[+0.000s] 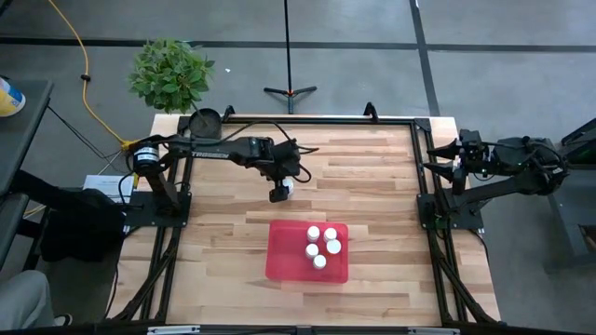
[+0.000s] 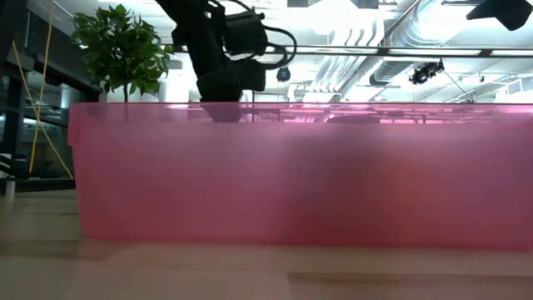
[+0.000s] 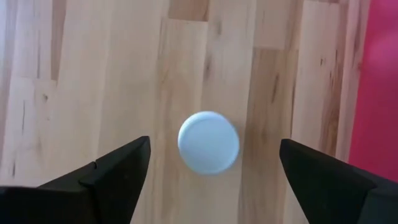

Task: Pick and place pill bottles into a basket
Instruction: Put the white pill bottle into the bin

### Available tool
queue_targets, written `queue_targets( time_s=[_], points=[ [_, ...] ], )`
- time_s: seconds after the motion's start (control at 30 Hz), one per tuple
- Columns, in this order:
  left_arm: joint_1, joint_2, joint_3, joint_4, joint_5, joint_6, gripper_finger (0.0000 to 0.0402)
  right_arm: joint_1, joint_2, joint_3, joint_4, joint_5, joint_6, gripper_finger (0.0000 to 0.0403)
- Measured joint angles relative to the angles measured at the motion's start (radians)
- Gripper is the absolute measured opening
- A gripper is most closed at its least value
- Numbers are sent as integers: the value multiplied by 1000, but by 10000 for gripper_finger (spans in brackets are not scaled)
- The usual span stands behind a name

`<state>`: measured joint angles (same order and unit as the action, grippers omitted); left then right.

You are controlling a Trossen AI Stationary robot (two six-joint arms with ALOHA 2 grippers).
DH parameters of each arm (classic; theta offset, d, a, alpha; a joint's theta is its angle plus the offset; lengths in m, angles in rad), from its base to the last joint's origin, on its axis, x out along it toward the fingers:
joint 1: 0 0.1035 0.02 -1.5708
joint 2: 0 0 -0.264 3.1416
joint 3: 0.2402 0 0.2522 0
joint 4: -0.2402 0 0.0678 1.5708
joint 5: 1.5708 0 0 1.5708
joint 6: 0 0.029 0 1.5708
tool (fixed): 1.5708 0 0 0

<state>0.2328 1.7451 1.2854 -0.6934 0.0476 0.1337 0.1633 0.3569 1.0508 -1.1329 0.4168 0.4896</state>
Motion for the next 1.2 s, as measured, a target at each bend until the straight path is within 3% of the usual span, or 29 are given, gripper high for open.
queue_targets(
  time_s=[1.2],
  points=[
    [2, 104, -5, 76, 17, -9, 397, 0, 0, 0, -31, -5, 8, 226]
  ],
)
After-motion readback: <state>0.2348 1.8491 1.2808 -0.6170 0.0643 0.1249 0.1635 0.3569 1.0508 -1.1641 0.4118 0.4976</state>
